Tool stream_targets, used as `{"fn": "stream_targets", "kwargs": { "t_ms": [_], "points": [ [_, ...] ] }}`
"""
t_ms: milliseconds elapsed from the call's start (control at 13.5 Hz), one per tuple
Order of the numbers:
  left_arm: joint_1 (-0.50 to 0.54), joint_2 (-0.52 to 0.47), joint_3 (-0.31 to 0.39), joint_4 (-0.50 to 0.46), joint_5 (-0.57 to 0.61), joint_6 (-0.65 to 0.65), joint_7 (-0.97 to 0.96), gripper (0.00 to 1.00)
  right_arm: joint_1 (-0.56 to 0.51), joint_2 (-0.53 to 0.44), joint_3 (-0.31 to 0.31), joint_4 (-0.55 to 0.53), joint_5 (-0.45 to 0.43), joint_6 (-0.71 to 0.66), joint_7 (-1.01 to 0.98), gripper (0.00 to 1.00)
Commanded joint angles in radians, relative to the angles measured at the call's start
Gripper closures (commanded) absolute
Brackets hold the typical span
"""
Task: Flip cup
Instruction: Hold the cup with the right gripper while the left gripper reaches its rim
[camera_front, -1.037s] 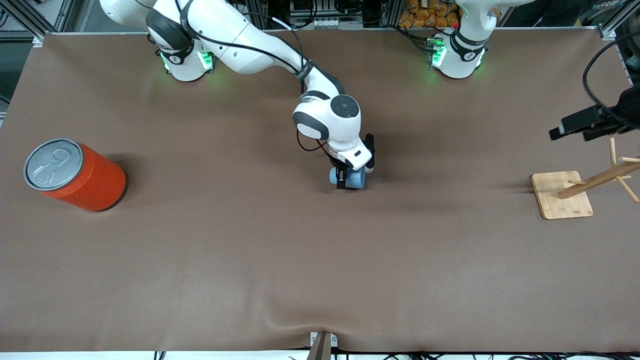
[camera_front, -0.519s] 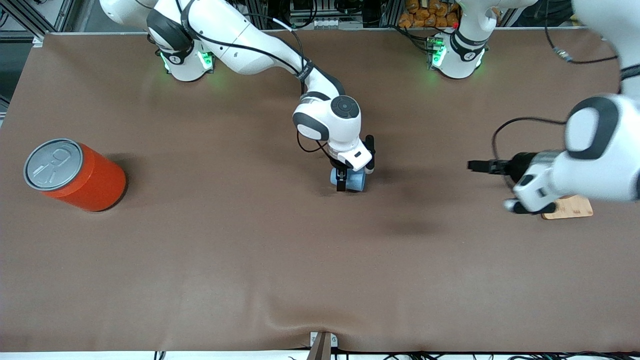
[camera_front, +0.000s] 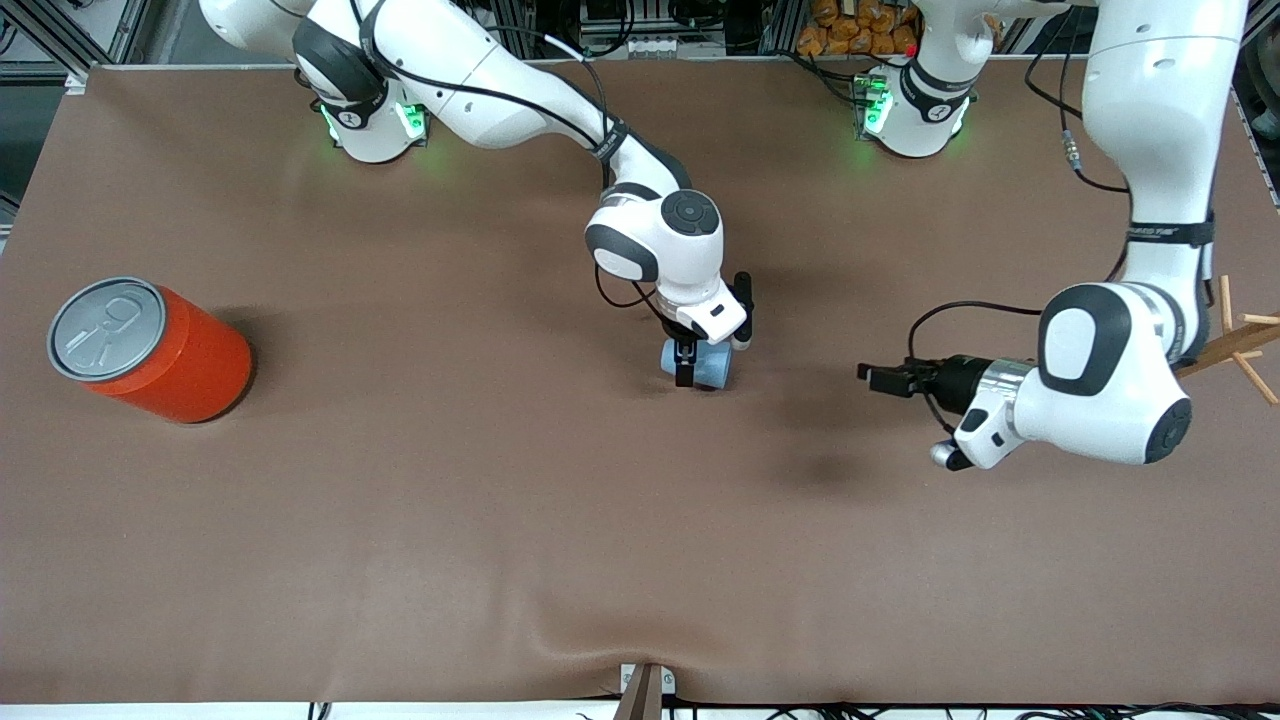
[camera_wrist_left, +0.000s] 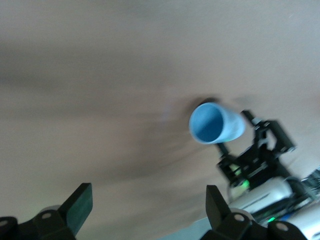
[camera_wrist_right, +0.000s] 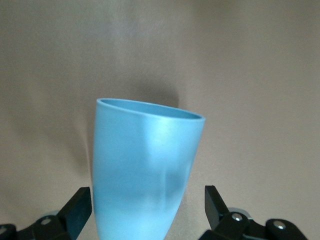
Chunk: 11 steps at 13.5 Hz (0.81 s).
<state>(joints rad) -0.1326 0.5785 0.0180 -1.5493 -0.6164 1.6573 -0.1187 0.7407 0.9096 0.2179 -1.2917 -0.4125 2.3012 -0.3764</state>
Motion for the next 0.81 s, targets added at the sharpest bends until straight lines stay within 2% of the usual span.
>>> {"fn": "stream_targets", "kwargs": {
  "t_ms": [0,222,370,519,741],
  "points": [
    [-0.054,0.063,0.005,0.038,-0.074,0.071,-0.068,0.00,-0.012,-0.063,0.018,-0.009,0.004,-0.082,0.005,0.00],
    [-0.100,0.130,0.005,0.037,-0.217,0.192,-0.133,0.00,-0.050,-0.188,0.083,-0.006,0.044,-0.279,0.002,0.00],
    [-0.146,0.158,0.007,0.037,-0.247,0.252,-0.144,0.00,-0.116,-0.251,0.087,-0.003,0.166,-0.374,-0.004,0.00],
    [-0.195,0.172,0.005,0.037,-0.250,0.312,-0.159,0.00,-0.190,-0.291,0.087,-0.001,0.214,-0.384,-0.002,0.00],
    [-0.260,0.205,0.005,0.037,-0.284,0.389,-0.219,0.00,-0.363,-0.343,0.087,0.002,0.259,-0.419,-0.007,0.00]
  ]
}}
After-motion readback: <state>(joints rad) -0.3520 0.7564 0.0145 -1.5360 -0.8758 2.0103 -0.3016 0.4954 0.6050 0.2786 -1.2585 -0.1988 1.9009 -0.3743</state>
